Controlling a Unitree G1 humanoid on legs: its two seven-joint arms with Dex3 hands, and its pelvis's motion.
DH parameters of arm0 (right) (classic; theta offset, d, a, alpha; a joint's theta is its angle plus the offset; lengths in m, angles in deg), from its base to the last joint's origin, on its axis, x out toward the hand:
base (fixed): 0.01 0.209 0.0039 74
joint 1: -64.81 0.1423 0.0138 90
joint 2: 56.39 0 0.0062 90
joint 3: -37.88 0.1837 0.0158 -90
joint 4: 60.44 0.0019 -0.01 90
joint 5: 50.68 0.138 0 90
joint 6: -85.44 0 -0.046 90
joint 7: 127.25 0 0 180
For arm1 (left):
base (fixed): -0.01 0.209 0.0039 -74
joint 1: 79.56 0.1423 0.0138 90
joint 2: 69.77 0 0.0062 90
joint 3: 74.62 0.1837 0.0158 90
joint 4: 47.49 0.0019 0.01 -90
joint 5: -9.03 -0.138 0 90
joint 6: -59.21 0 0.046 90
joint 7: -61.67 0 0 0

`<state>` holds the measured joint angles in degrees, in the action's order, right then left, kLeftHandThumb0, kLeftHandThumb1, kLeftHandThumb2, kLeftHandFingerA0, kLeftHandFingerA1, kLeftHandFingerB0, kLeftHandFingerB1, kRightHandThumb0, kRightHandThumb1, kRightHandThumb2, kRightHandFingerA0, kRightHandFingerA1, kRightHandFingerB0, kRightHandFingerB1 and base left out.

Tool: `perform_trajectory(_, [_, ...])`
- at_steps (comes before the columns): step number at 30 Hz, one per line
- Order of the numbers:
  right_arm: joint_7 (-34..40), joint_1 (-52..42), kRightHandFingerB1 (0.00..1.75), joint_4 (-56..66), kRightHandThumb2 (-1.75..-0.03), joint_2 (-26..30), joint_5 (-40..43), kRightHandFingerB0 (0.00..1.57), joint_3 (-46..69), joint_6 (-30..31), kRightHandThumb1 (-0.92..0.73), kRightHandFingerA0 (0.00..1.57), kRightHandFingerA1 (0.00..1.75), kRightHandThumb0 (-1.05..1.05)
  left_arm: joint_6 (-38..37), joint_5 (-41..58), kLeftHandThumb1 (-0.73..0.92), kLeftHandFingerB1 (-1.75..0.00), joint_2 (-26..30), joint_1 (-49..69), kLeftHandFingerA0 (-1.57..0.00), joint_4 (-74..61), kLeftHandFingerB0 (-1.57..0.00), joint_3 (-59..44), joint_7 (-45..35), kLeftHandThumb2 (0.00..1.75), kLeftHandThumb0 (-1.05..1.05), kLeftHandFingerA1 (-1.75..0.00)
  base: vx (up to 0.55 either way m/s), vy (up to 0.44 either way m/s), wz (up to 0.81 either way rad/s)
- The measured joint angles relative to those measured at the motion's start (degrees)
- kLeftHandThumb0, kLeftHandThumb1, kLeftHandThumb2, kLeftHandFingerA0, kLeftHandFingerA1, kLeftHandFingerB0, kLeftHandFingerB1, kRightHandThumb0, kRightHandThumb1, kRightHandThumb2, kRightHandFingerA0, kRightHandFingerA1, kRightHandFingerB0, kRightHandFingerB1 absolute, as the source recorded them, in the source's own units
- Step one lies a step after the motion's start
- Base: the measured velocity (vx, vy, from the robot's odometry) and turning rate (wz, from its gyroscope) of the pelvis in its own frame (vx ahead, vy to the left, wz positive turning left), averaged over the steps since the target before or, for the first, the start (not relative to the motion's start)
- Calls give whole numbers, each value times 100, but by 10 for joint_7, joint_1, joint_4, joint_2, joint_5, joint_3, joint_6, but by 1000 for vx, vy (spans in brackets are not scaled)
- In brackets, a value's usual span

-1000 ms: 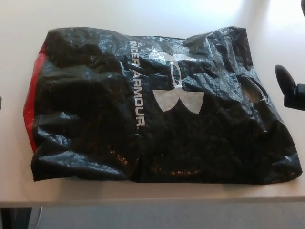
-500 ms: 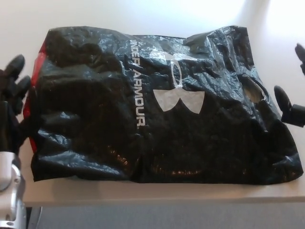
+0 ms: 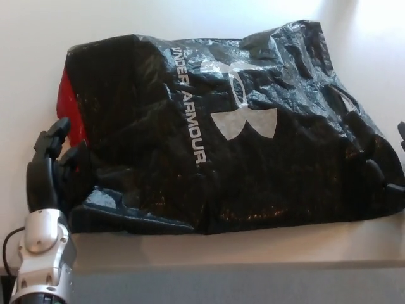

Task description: A plastic bag is kept in the middle of the desk and the robot uses both its hands to grab the bag from the left and right and brings its hands close together to compress the bag

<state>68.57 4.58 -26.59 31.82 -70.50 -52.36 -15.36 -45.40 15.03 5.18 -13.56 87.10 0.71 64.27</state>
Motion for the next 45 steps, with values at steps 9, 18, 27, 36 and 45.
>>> perform_trajectory(9, [54, -10, 7, -31, -123, -40, 5, 1, -7, -39, -88, 2, 18, -94, 4, 27, 83, -30, -18, -9, -4, 12, -3, 1, -34, 117, -74, -46, 0, 0, 0])
perform_trajectory(18, [68, -12, 14, -18, -119, -109, 14, 7, -24, -85, -87, 6, 25, -89, 4, 15, 92, -21, -66, -7, -7, -4, -7, 70, -31, 92, -74, -33, 0, 0, 0])
perform_trajectory(27, [24, -12, 9, 0, -124, -207, 67, 0, -3, -147, -86, 0, 20, -90, 7, 9, 89, -15, -131, -13, 0, -17, 0, 112, -11, 118, -78, -15, 0, 0, 0])
perform_trajectory(36, [-60, -26, 15, 52, -126, -260, 108, 0, -24, -161, -92, 0, 19, -81, 12, 9, 89, -4, -171, -10, 0, -33, 0, 136, -2, 124, -79, -1, 0, 0, 0])
perform_trajectory(45, [-106, -63, 22, 193, -75, -233, 88, 6, -121, -163, -92, 6, 28, -88, 3, 12, 92, -15, -186, 0, 0, -38, 0, 138, -2, 126, -78, -18, 0, 0, 0])
